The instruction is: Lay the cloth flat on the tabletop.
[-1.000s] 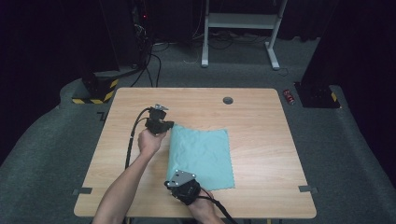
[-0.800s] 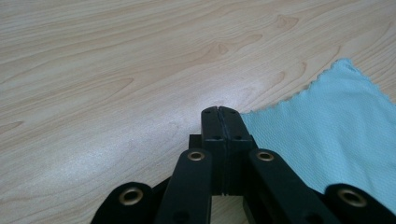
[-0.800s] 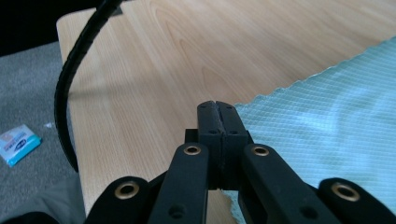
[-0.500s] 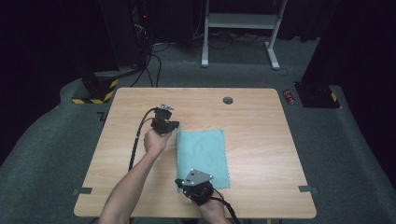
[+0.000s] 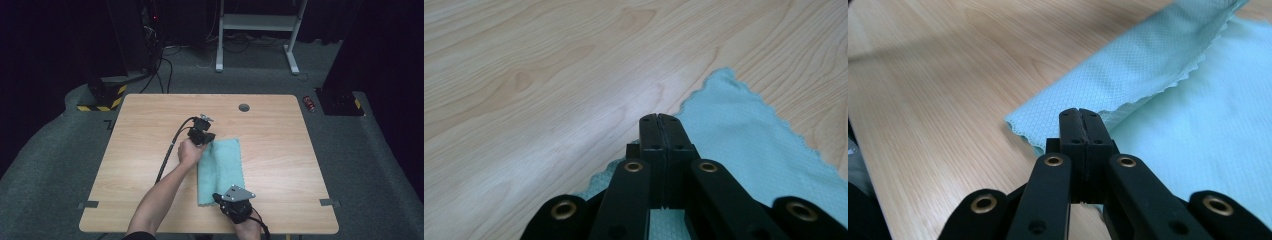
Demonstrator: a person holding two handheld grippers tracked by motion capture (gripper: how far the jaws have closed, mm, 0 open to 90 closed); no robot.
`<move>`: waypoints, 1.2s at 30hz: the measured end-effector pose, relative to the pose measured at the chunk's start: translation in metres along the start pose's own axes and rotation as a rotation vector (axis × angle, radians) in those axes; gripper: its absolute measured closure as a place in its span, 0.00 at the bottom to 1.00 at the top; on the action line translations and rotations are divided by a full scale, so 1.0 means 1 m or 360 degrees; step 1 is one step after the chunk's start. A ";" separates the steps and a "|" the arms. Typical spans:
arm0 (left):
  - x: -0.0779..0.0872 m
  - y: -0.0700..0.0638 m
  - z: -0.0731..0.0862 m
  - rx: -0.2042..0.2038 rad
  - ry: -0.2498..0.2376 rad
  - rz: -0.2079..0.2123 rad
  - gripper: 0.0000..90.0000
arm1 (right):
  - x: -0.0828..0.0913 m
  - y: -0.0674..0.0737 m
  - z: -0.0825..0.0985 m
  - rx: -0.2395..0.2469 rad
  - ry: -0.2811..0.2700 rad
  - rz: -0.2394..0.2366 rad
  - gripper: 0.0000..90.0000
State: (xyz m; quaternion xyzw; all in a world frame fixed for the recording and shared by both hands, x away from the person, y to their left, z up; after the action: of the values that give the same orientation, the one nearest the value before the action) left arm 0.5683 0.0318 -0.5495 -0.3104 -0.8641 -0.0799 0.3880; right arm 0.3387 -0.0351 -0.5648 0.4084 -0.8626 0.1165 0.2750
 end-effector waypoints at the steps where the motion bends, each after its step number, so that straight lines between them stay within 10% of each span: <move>1: -0.003 -0.003 -0.001 -0.0003 0.0002 0.0004 0.99 | 0.002 -0.002 0.002 -0.0010 -0.0001 0.0007 1.00; 36: -0.046 -0.059 -0.030 -0.0157 0.0040 0.0071 0.99 | 0.040 -0.046 0.042 -0.0192 -0.0015 0.0188 1.00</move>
State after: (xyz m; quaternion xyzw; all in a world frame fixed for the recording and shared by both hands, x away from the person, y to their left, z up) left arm 0.5750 -0.0481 -0.5566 -0.3473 -0.8471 -0.1176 0.3847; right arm 0.3377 -0.1079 -0.5778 0.3402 -0.8918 0.0784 0.2878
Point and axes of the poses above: each handheld gripper's, and its own axes: x roughly backward along the jaws, z roughly out of its underside, y roughly to its left, the point moved 9 cm from there along -x, roughly forward along the jaws, and after that the axes turned 2 degrees about -y, right-handed, at the moved point
